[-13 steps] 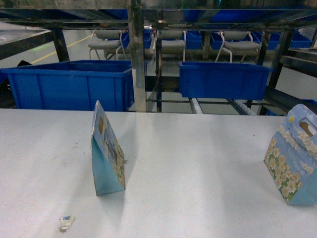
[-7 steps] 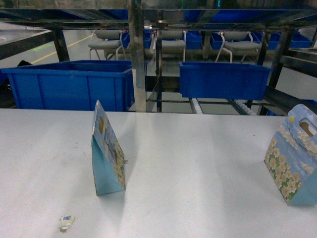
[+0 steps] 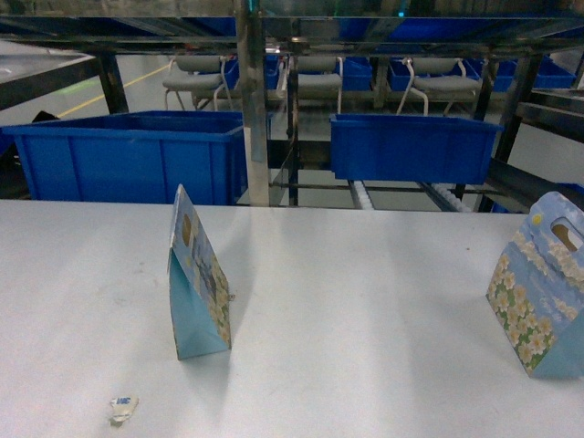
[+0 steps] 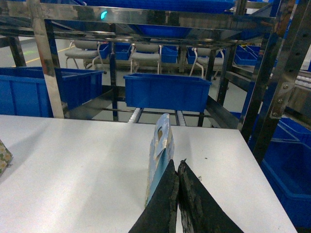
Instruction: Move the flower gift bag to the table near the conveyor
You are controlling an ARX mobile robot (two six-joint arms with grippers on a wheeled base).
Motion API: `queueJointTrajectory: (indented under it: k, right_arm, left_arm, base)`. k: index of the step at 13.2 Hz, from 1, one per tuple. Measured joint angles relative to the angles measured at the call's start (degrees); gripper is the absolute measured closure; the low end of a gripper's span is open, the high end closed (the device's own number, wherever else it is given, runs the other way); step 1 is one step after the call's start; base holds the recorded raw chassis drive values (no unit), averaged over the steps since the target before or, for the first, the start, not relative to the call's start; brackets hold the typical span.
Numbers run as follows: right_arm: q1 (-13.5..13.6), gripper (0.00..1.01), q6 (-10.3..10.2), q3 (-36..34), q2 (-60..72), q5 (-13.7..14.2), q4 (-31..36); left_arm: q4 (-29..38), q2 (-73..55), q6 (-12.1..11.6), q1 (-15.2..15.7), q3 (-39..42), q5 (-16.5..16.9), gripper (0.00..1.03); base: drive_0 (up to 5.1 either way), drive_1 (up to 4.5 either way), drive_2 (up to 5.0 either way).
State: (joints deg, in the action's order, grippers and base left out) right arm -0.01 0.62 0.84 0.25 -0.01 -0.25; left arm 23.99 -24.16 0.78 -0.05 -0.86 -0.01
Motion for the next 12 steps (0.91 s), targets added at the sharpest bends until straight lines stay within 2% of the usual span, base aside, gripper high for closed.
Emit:
queueJointTrajectory:
  k: [4,9,10,12]
  right_arm:
    - [0.0,0.99,0.0,0.0,0.0,0.0,0.0]
    - [0.0,0.99,0.0,0.0,0.0,0.0,0.0]
    - [0.0,0.99,0.0,0.0,0.0,0.0,0.0]
    - [0.0,0.99,0.0,0.0,0.0,0.0,0.0]
  left_arm:
    - [-7.7,7.9,0.0,0.0,0.0,0.0,1.01]
    - [-14.1,14.4,0.0,0.0,0.0,0.0,1.01]
    - [-23.9,20.8,0.0,0.0,0.0,0.0,1.01]
    - [-24.5,23.6,0.0,0.0,0.0,0.0,1.01]
  base:
    - [0.0,0.00,0.0]
    - [0.0,0.00,0.0]
    - [0.0,0.00,0.0]
    - [0.0,0.00,0.0]
